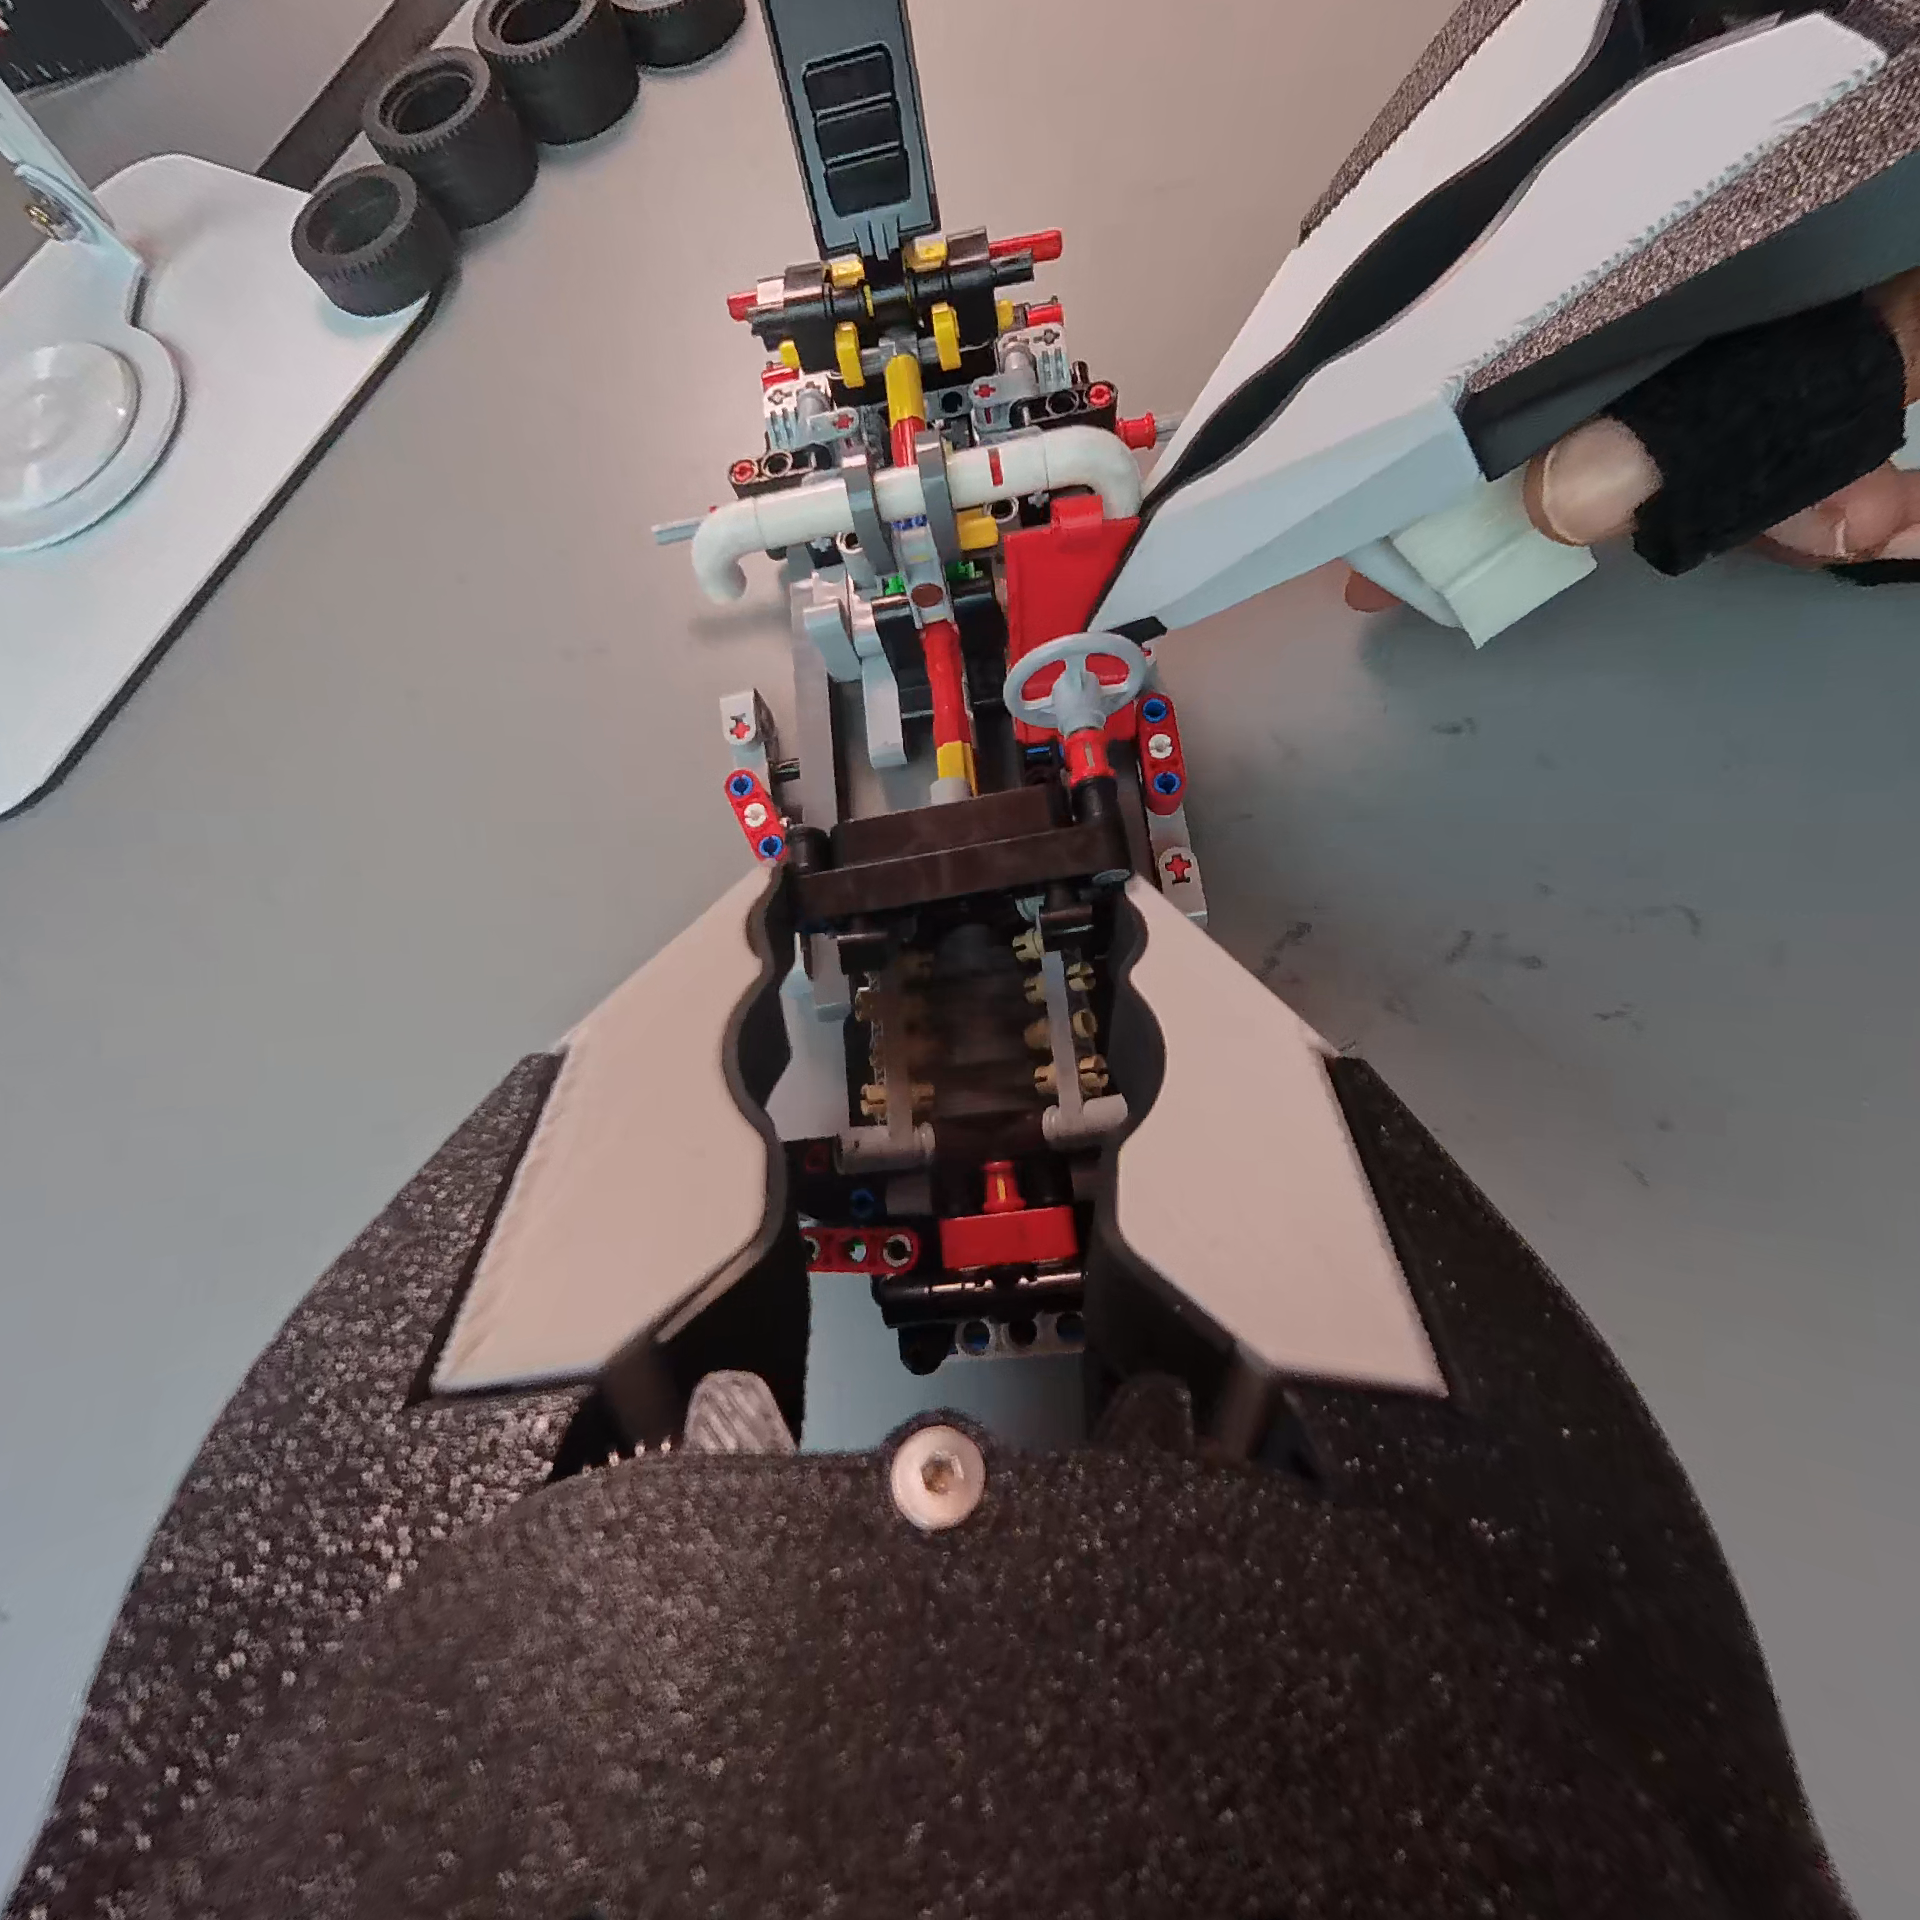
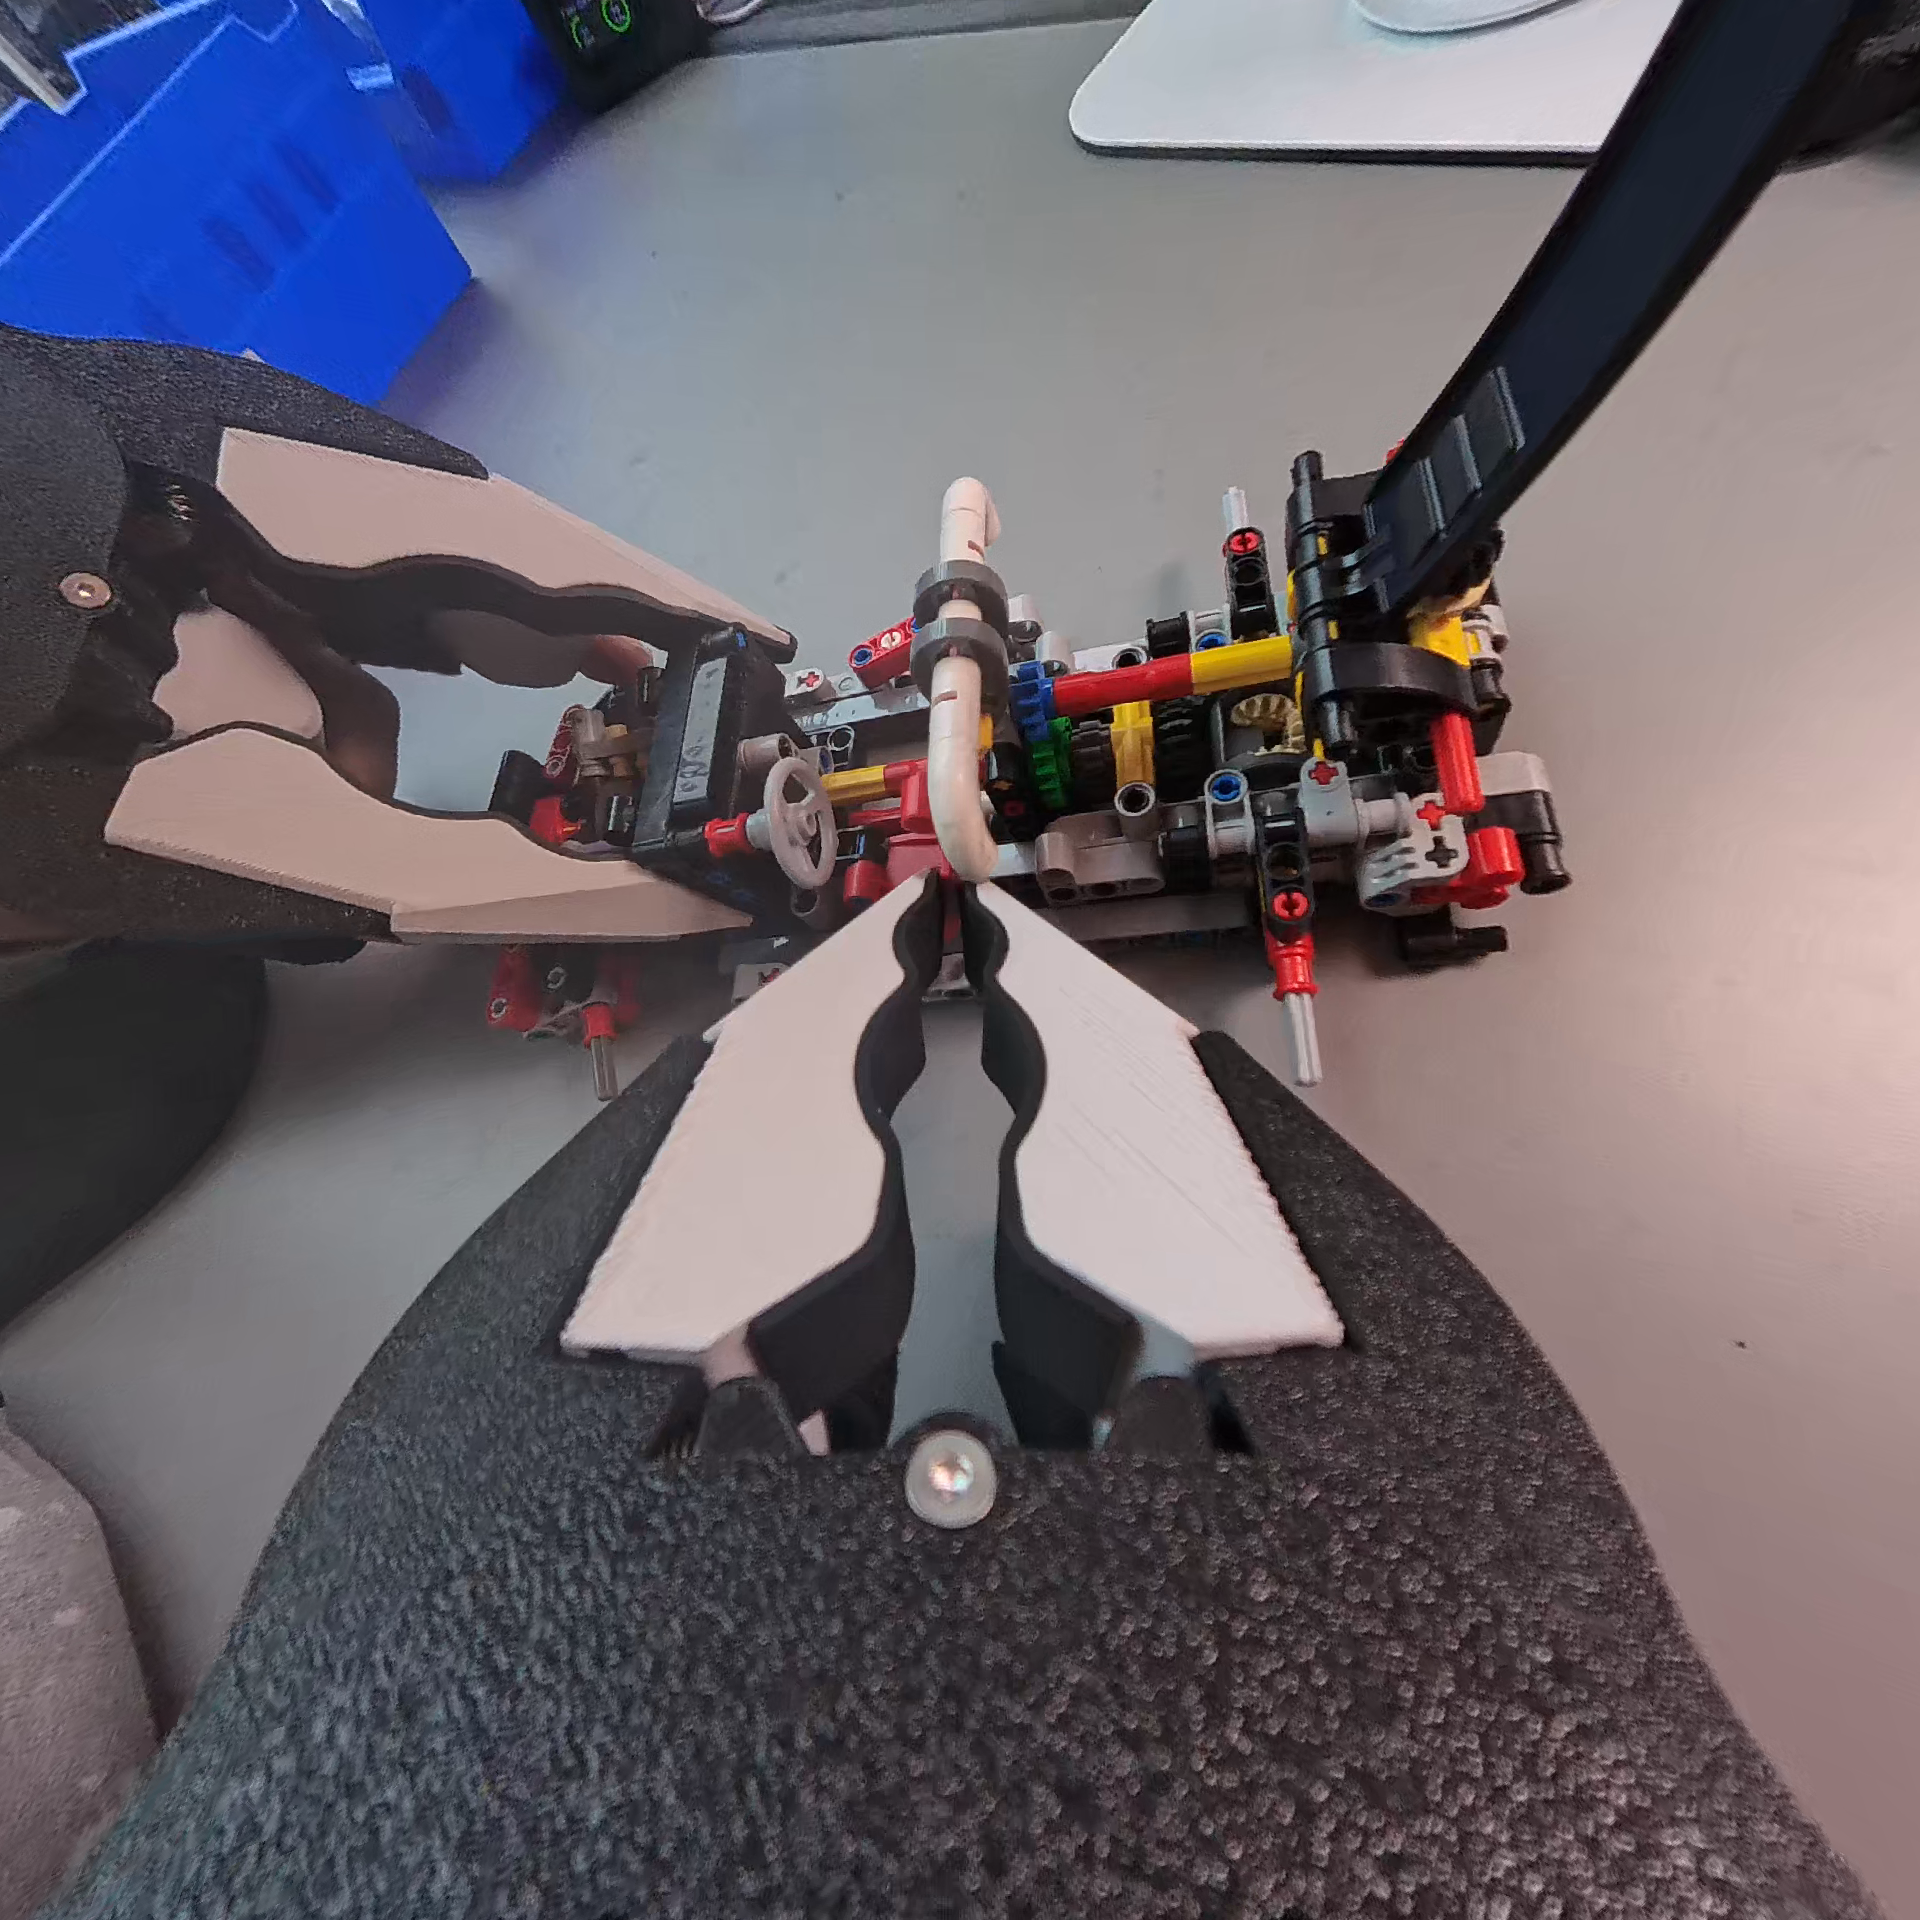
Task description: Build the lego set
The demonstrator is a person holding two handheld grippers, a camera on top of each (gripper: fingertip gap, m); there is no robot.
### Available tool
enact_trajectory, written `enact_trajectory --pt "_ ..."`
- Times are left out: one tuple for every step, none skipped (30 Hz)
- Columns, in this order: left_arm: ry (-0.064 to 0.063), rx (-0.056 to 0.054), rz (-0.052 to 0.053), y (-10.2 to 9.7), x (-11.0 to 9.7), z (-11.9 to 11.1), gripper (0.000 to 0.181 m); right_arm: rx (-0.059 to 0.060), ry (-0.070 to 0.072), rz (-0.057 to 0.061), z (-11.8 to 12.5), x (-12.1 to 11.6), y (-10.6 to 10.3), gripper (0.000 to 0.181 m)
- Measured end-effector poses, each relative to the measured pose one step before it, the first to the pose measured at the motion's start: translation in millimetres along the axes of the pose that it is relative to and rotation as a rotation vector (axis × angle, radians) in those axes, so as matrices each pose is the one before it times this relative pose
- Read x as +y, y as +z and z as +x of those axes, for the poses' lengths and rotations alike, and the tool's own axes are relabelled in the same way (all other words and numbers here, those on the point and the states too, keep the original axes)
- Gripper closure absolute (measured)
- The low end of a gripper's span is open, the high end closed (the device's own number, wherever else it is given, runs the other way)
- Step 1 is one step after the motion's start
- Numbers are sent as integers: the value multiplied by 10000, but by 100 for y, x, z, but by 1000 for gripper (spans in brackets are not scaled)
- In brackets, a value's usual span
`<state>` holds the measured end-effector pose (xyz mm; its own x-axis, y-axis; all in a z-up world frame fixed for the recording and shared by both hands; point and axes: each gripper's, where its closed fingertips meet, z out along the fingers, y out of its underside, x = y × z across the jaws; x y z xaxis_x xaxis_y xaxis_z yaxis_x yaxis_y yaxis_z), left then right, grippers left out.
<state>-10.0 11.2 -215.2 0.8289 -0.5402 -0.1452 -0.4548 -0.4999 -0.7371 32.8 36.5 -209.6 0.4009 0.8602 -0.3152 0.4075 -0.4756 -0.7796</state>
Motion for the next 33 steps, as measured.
enact_trajectory --pt "-68 21 20 -9 20 4 122 -109 68 -33 -21 108 -52 180" --pt "-1 42 -1 -34 26 13 122 -135 37 -62 -67 91 -68 180" --pt "34 -16 -2 1 3 12 122 -103 -3 -93 -28 50 -42 180" --pt "39 14 -3 17 -2 77 123 -47 -73 -103 7 46 -40 179" --pt "27 25 -5 20 -17 30 123 -72 -48 -111 -22 32 -63 179" --pt "0 46 20 31 -39 40 123 -107 2 -124 -5 78 -101 179" --pt "49 27 9 33 -36 76 123 -150 55 -140 -5 91 -114 179" --pt "49 29 8 43 -49 103 123 -160 59 -172 -3 147 -152 179" --pt "45 39 17 36 -65 125 124 -156 49 -202 8 149 -166 179" --pt "58 38 12 50 -65 140 124 -158 14 -235 -4 177 -170 178" --pt "41 40 22 54 -87 138 124 -136 12 -240 22 135 -152 178" --pt "50 44 48 65 -98 107 124 -13 -64 -157 125 29 -62 178" --pt "7 79 37 27 -49 19 124 78 -114 -68 78 -43 45 178" --pt "-15 44 41 10 -14 -68 124 136 -25 114 71 -179 103 178" --pt "-32 -7 31 5 12 -136 124 111 87 189 66 -134 131 178" --pt "-25 -14 27 -15 5 -74 124 46 200 189 10 -57 151 178" --pt "19 14 20 -2 -19 31 124 59 212 98 -18 116 309 177" --pt "59 55 2 13 -31 138 124 112 60 35 -28 234 444 176" --pt "90 -21 -44 -6 23 -1 123 194 -72 230 40 -225 175 177" --pt "26 -5 -24 -7 13 -31 122 169 -138 43 112 -122 90 178" --pt "26 -16 -54 2 35 -83 122 33 -72 11 26 -61 72 178" --pt "10 -12 -78 -14 24 -46 121 -61 13 -28 -26 -6 62 179" --pt "-35 3 -75 29 -8 23 122 -99 118 -53 -3 -1 21 179" --pt "-38 10 -41 96 -34 66 120 -101 80 -73 52 0 15 179" --pt "-38 -3 -23 95 -32 44 120 -79 21 -82 88 -32 -22 179" --pt "15 -22 -40 56 -10 -31 120 -99 10 -145 60 -8 -24 180" --pt "38 -15 -89 27 58 -66 122 -103 -72 -181 10 29 -22 179" --pt "22 27 -28 25 10 -40 122 -108 -24 -177 10 27 -41 179" --pt "-47 22 27 19 -18 -37 122 -99 -13 -165 12 21 -31 179" --pt "-69 -5 49 -4 -8 -18 123 -97 3 -151 -4 25 -14 179" --pt "-41 -35 21 -5 -10 -25 124 -14 -38 -126 12 25 0 179" --pt "7 -31 -17 -4 5 12 124 25 -63 -113 7 35 -3 179" --pt "1 -6 2 12 -22 37 124 -34 29 -83 -1 30 -16 179"
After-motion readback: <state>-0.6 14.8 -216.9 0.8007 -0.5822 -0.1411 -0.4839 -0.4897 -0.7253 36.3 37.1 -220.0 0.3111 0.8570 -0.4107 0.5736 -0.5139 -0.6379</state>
